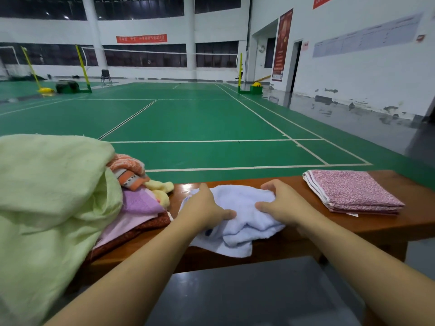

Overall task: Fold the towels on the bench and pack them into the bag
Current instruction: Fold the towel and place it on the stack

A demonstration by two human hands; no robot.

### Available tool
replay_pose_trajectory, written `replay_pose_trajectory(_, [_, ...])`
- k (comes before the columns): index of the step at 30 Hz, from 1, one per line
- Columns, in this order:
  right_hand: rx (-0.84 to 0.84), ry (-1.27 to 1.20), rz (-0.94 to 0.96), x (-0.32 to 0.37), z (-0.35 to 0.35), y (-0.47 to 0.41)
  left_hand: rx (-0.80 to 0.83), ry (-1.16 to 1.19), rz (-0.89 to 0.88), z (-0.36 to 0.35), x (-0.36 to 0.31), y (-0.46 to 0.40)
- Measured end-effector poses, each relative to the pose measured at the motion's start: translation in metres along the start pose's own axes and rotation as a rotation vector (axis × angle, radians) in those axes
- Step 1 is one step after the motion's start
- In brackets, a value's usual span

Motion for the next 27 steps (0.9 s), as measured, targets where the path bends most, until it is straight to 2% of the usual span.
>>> replay_pose_trajectory(3, [-0.08,-0.148,0.039,0.008,0.002,-0.004,0.01,0.319,0.03,0.016,0.002,-0.005])
replay_pose_trajectory(5, [-0.086,-0.429,0.003,0.018,0.0,-0.001,-0.021,0.486,0.055,0.037,0.009,-0.011])
replay_pose_trajectory(7, [-0.007,-0.618,-0.074,0.026,-0.006,0.008,0.014,0.456,0.042,0.058,0.021,-0.012])
replay_pose_trajectory(8, [0.068,-0.515,-0.091,0.03,-0.007,0.014,0.073,0.329,0.033,0.064,0.028,-0.01])
replay_pose_trajectory(10, [0.223,0.014,-0.078,0.031,-0.007,0.022,0.201,-0.082,0.057,0.065,0.042,-0.005])
replay_pose_trajectory(11, [0.211,0.268,-0.037,0.028,-0.006,0.022,0.222,-0.26,0.064,0.062,0.046,-0.002])
replay_pose_trajectory(12, [0.131,0.414,0.006,0.028,-0.003,0.018,0.187,-0.36,0.056,0.059,0.047,0.0])
replay_pose_trajectory(14, [-0.077,0.387,0.15,0.031,-0.001,0.011,-0.004,-0.389,0.021,0.051,0.039,0.001])
replay_pose_trajectory(15, [-0.122,0.292,0.299,0.034,-0.005,0.01,-0.119,-0.353,-0.019,0.043,0.034,0.0])
replay_pose_trajectory(16, [-0.088,0.196,0.45,0.034,-0.012,0.008,-0.195,-0.308,-0.086,0.034,0.027,0.0])
replay_pose_trajectory(18, [0.155,0.172,0.616,0.028,-0.035,0.007,-0.131,-0.319,-0.239,0.003,0.017,0.002])
replay_pose_trajectory(20, [0.383,0.278,0.544,0.01,-0.056,0.009,0.027,-0.37,-0.245,-0.028,0.019,0.004])
replay_pose_trajectory(21, [0.426,0.318,0.494,0.003,-0.06,0.009,0.062,-0.368,-0.209,-0.038,0.022,0.003])
replay_pose_trajectory(24, [0.423,0.367,0.449,-0.002,-0.058,0.011,0.039,-0.357,-0.207,-0.042,0.026,0.005])
replay_pose_trajectory(27, [0.348,0.477,0.416,0.008,-0.056,0.013,-0.047,-0.29,-0.312,-0.033,0.03,-0.002])
Point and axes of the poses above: each hand's wrist, its own y-axis away from the middle knuckle, its own z-axis out of the back of the hand, x = y × z, the point moved 2 cm from there along -y, towards the middle knuckle, and after that the axes turned 10 degrees about -y, right-handed, at the moved point
